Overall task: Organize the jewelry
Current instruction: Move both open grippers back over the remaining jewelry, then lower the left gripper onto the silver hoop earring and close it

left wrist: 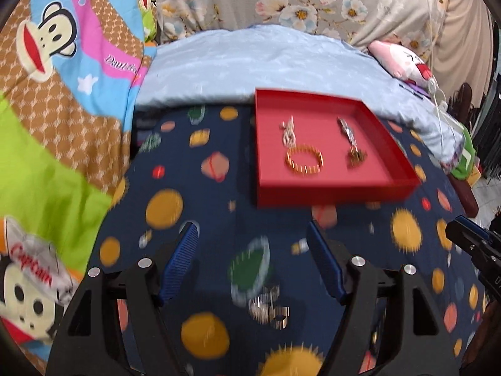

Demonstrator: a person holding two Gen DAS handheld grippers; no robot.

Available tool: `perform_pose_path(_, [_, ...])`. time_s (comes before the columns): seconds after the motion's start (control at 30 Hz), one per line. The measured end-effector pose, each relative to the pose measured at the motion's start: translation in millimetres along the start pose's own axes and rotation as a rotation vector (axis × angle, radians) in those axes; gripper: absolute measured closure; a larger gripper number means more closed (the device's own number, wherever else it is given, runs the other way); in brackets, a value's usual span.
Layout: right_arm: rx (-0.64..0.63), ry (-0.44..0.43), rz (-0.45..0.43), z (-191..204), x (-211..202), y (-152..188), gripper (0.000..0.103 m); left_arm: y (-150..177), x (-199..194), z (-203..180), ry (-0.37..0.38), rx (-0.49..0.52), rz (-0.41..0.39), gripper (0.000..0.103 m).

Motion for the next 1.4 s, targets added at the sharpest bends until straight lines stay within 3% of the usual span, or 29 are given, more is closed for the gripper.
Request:
perform_pose_path(0.27, [0.021, 0.019, 0.099, 1.3, -7.1, 63.3, 0.071, 52.8, -5.8, 2.4, -0.002, -0.033, 0.074, 0.033])
perform_pose_path(0.47, [0.036, 0.022, 0.138, 5.6, -3.6, 92.1, 0.071, 76.8, -4.3, 4.4, -0.011, -0.056, 0.105, 0.033])
perform_pose_path(0.93, [0.048, 0.004, 0.157, 16.3, -3.7, 105.8, 0.071, 92.7, -4.9, 23.3, -0.01, -0.099, 0.108, 0.034])
perform_pose_path(1.1, [0.04, 0.005, 0.157, 18.5, -4.1, 105.6, 0.071, 91.7, -3.7, 17.8, 0.028, -0.098, 0.115, 0.034])
perform_pose_path(1.4, [0.038, 0.003, 0.164, 20.3, -1.1, 105.9, 0.067, 85.9, 6.5, -9.0, 0.068, -0.049, 0.12, 0.043])
Point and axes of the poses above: each gripper's, at about its wrist camera, not at the fingertips, and x roughly the way its jaws point, z to its left, y to its underside, the point moved 1 cm from there along x, roughly the way its jaws point, and after that the axes turned 1 degree about y, right-handed, at the moved point
